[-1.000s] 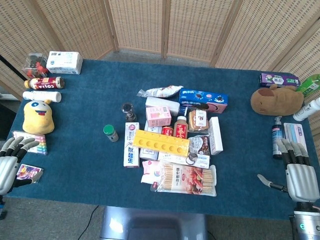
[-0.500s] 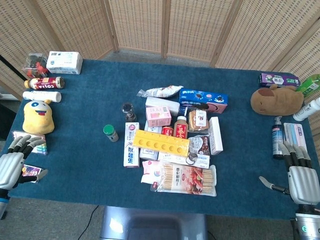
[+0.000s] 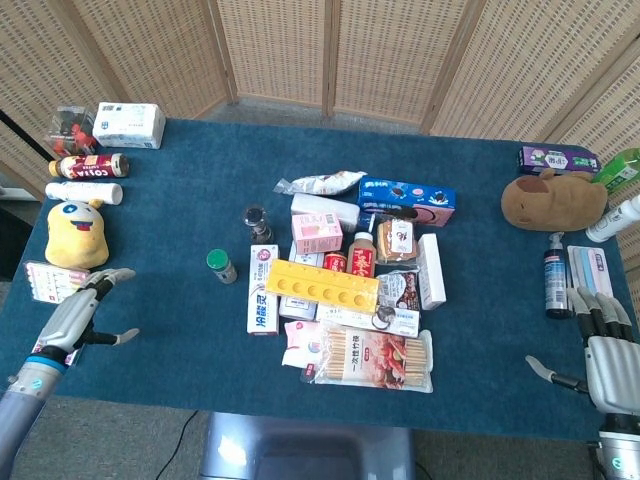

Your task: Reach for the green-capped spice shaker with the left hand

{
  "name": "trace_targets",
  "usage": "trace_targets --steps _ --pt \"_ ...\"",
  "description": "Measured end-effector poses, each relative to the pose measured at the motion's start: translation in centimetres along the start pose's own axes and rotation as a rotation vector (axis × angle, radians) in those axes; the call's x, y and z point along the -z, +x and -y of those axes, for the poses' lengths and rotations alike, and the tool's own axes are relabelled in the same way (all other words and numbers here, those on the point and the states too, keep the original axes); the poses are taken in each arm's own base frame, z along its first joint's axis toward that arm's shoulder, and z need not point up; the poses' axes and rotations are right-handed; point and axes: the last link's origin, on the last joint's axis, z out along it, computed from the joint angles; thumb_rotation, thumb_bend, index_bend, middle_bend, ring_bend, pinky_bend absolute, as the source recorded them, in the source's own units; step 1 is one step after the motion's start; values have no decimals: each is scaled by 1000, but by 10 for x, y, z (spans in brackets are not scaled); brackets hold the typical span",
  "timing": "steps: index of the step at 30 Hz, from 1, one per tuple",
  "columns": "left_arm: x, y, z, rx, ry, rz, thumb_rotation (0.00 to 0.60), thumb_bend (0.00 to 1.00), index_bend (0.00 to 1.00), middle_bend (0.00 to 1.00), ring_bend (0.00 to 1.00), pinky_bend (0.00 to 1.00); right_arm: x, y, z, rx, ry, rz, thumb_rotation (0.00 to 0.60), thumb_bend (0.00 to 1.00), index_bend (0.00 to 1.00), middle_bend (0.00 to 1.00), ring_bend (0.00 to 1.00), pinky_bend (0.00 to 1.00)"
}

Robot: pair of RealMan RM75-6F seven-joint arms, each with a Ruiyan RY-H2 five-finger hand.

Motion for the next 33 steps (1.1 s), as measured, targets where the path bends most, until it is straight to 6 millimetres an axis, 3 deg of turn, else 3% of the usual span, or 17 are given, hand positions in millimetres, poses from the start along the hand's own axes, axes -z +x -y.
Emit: trace_targets --steps 9,18,19,22,26,29,33 --pt "-61 -35 -16 197 -58 57 600 239 153 144 108 0 4 2 -10 -7 -45 8 395 76 0 0 0 0" --pt "-118 -69 -53 338 -133 94 600 239 200 166 127 0 8 6 -21 11 -91 19 394 76 0 0 0 0" --pt "-125 -74 -61 362 -146 101 600 239 224 186 162 0 8 7 -23 11 -96 18 394 76 0 0 0 0" --pt "-139 -86 -77 400 -176 108 600 241 372 340 393 40 10 10 -24 8 -106 13 396 76 0 0 0 0" --pt "-153 -97 -90 419 -199 73 600 290 691 648 710 391 13 13 -26 1 -113 9 399 78 0 0 0 0" --pt "-163 -100 -98 446 -210 8 600 317 764 715 792 498 14 14 -26 -5 -115 9 394 77 0 0 0 0" --pt "-168 -91 -103 509 -218 -69 600 318 779 722 812 526 14 15 -26 -12 -113 8 397 76 0 0 0 0"
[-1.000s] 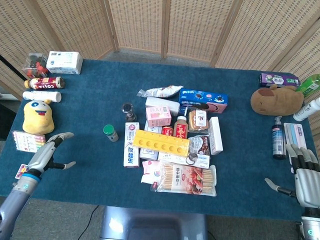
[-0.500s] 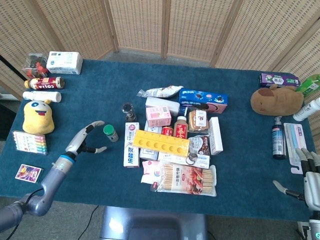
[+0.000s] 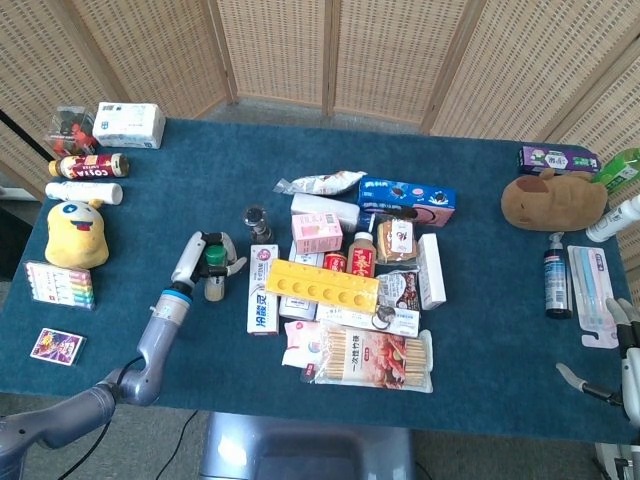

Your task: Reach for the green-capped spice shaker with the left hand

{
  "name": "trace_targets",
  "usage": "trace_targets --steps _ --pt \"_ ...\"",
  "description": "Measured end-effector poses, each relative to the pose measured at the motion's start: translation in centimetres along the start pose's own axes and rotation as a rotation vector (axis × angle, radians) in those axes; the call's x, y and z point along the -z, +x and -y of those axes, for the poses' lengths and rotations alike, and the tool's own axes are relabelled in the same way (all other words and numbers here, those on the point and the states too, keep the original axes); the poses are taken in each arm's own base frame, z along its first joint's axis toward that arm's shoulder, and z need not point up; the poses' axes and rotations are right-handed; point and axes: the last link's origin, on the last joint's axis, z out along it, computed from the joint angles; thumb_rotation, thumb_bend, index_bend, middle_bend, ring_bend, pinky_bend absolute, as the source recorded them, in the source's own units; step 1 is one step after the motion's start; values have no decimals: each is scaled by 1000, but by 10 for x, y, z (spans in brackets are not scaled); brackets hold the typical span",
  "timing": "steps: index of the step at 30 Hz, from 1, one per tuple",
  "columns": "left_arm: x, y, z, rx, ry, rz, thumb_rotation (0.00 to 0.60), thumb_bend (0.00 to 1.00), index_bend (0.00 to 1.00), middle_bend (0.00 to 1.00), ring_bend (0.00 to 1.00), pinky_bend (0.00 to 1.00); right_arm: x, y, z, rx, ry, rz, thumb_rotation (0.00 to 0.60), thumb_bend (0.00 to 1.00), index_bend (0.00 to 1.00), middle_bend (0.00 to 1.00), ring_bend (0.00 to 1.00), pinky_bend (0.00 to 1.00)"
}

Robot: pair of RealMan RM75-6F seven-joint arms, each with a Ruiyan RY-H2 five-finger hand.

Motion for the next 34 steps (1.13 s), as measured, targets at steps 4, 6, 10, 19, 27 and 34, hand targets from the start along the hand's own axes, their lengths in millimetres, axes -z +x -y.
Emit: trace_targets --steps 4,6,10,19,27,34 --pt "4 14 -9 31 -21 -19 600 310 779 725 821 536 -1 -3 1 -10 2 8 396 77 0 0 0 0" --pt "8 22 -16 47 -37 -29 600 309 777 725 821 538 -2 -5 2 -15 6 14 394 77 0 0 0 0" --pt "20 47 -41 91 -99 -59 600 304 775 722 820 536 -5 -12 7 -25 24 29 398 75 0 0 0 0" --pt "55 119 -129 144 -316 -171 600 302 767 718 820 532 -9 -19 10 -46 43 41 399 77 0 0 0 0" --pt "81 153 -192 159 -470 -251 600 296 767 718 820 526 -7 -27 9 -79 43 48 396 76 0 0 0 0" --pt "91 157 -201 158 -480 -259 600 291 764 717 820 524 -4 -25 7 -85 47 39 397 75 0 0 0 0"
